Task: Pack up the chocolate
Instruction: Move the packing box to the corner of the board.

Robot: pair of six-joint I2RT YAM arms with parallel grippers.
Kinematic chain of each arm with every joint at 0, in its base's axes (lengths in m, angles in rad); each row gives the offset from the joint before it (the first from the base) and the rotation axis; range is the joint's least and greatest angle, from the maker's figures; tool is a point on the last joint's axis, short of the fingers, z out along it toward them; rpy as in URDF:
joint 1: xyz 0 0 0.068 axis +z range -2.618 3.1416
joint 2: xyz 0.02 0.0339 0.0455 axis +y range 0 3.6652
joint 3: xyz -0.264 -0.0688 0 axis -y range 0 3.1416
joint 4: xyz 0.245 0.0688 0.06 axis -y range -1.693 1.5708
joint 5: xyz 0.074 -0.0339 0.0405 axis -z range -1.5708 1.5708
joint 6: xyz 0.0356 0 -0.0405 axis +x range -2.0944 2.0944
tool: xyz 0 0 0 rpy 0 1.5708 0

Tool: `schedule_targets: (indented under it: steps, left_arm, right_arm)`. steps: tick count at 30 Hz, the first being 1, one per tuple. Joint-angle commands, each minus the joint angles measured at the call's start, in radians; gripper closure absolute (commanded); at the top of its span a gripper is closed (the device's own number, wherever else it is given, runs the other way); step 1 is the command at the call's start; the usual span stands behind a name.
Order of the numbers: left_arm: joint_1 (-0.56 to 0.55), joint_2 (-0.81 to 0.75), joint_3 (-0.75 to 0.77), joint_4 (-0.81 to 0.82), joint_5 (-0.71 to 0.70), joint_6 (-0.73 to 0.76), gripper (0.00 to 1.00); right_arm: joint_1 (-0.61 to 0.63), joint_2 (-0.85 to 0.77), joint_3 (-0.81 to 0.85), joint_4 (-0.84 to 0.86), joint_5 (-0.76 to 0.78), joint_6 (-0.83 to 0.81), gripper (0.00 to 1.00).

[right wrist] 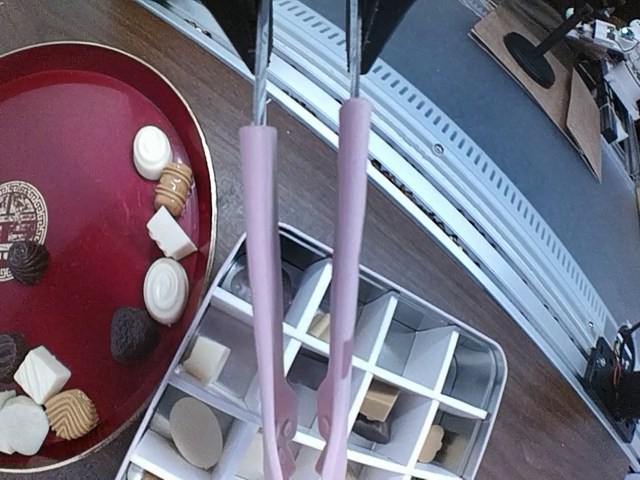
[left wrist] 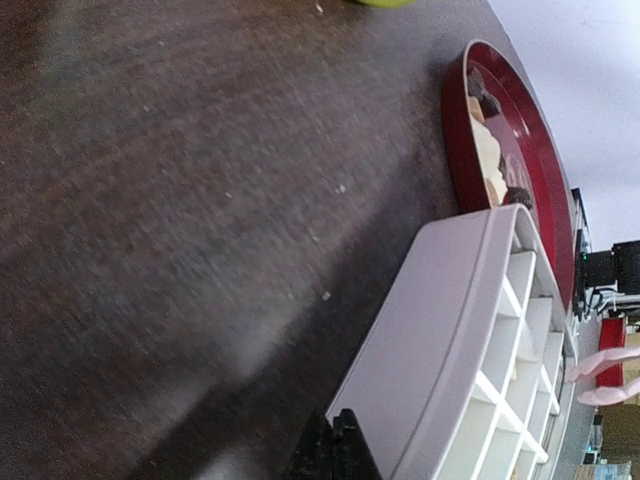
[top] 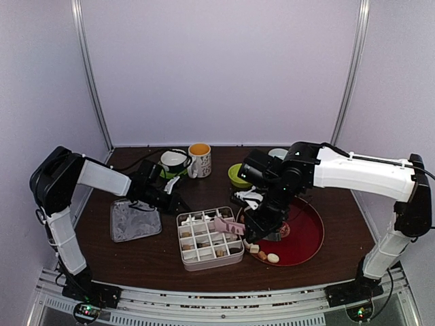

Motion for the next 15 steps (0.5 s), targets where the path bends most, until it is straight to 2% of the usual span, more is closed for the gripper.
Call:
schedule_targets:
  steps: [1, 9, 13, 15]
  left_arm:
    - [-0.061, -0.078, -0.070, 0.010, -0.016, -0.042, 0.97]
    - [-0.180, -0.183, -0.133, -0.035, -0.161, -0.118, 0.97]
    - [-0.198, -0.236, -0.156, -0.066, -0.227, -0.116, 0.90]
    - [-0.205, -0.262, -0.156, -0.082, -0.265, -0.098, 0.90]
  right_arm:
    - [0.014, -0.026, 0.048, -0.105, 0.012, -0.067, 0.76]
    - [0.017, -0.073, 0.031, -0.118, 0.055, -0.062, 0.76]
    - [0.017, -0.103, 0.007, -0.072, 0.081, -0.026, 0.76]
    - [0.017, -0.119, -0.009, -0.051, 0.088, -0.005, 0.76]
